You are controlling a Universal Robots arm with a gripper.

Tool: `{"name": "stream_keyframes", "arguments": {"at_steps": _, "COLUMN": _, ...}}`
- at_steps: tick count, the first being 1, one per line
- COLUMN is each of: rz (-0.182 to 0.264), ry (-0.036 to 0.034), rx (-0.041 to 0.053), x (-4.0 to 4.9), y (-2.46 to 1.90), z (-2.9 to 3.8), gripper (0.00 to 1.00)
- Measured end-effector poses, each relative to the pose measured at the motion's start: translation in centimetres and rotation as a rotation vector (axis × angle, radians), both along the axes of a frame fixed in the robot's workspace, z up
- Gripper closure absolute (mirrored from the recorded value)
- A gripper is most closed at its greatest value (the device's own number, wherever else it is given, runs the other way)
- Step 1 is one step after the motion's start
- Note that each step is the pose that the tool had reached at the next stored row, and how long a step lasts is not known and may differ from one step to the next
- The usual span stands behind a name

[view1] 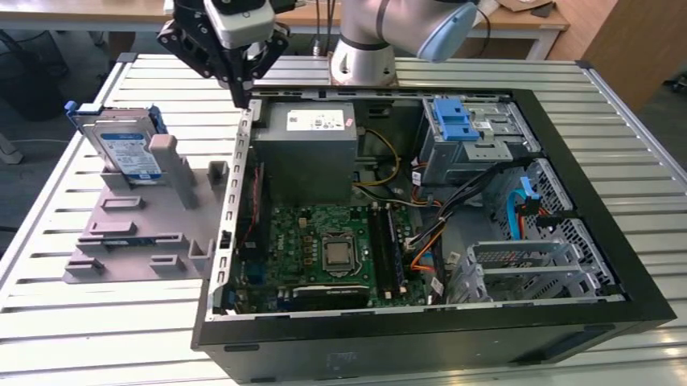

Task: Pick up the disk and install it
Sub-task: 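Reach for the disk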

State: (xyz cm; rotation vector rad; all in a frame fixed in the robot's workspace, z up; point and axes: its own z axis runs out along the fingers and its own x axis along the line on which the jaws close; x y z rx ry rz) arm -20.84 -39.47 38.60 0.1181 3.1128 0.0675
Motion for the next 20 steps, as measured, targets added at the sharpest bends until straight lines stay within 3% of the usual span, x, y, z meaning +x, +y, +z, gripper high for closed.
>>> {"name": "stream_keyframes", "arguments": {"at_steps": 20, "rz": 0.000, "ry": 0.0001, "rx": 0.0001, "x": -1.51, "y": 0.01, "z": -0.30, "gripper": 0.89}}
